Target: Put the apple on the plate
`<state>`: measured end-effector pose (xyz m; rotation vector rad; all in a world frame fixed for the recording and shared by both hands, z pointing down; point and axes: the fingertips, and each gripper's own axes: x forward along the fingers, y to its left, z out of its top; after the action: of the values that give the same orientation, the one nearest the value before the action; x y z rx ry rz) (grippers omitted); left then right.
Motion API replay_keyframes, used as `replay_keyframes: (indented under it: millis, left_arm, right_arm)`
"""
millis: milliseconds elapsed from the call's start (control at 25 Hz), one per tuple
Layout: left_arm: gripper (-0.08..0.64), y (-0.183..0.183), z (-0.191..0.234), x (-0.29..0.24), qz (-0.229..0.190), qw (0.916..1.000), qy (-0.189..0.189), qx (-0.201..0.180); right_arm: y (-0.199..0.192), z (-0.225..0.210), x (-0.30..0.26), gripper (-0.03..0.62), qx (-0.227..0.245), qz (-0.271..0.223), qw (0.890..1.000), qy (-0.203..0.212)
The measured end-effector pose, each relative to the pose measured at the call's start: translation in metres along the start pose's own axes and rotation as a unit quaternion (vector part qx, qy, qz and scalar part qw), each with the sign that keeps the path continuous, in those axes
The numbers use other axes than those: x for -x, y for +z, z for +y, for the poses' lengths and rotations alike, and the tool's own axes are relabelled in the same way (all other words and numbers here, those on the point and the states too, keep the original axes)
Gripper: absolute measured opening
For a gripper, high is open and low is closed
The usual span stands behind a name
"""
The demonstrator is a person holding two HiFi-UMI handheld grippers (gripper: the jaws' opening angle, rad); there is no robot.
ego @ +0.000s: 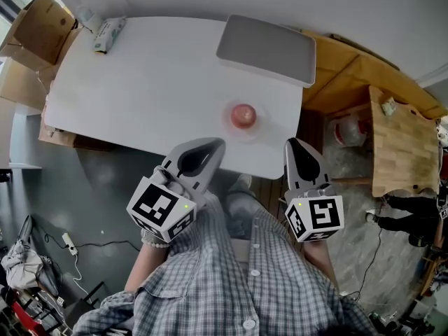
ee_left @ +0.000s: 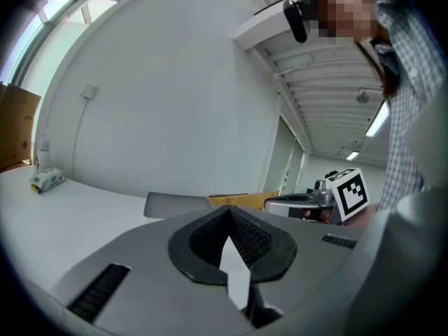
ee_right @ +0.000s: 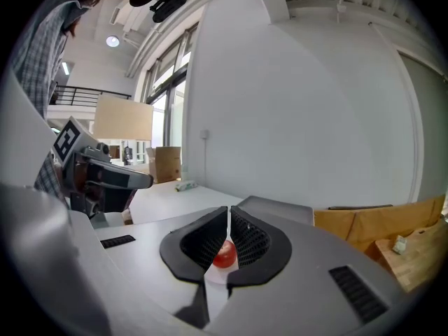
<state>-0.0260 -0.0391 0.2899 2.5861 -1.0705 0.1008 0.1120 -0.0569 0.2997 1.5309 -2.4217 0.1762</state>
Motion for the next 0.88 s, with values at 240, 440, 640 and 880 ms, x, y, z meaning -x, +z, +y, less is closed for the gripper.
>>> replay_keyframes:
  millis: [240, 440, 640, 880]
  left_arm:
    - [0.009, -0.015, 0.015, -0.03, 0.033, 0.9986, 0.041, 0.002]
    - [0.009, -0.025, 0.029, -0.052, 0.047, 0.995, 0.088, -0.001]
    - [0.009, -0.035, 0.04, -0.066, 0.065, 0.9908, 0.118, 0.009]
    - [0.009, -0.04, 0.055, -0.071, 0.069, 0.9863, 0.148, 0.021]
  right_arm:
    - [-0.01, -0.034, -0.032, 0.029, 0.007, 0.021, 0.999, 0.034]
    - [-0.025, -0.051, -0.056, 0.029, 0.03, 0.039, 0.996, 0.08]
    - [-0.044, -0.058, -0.07, 0.029, 0.031, 0.056, 0.992, 0.112]
    - [-0.07, -0.067, -0.08, 0.029, 0.009, 0.084, 0.99, 0.111]
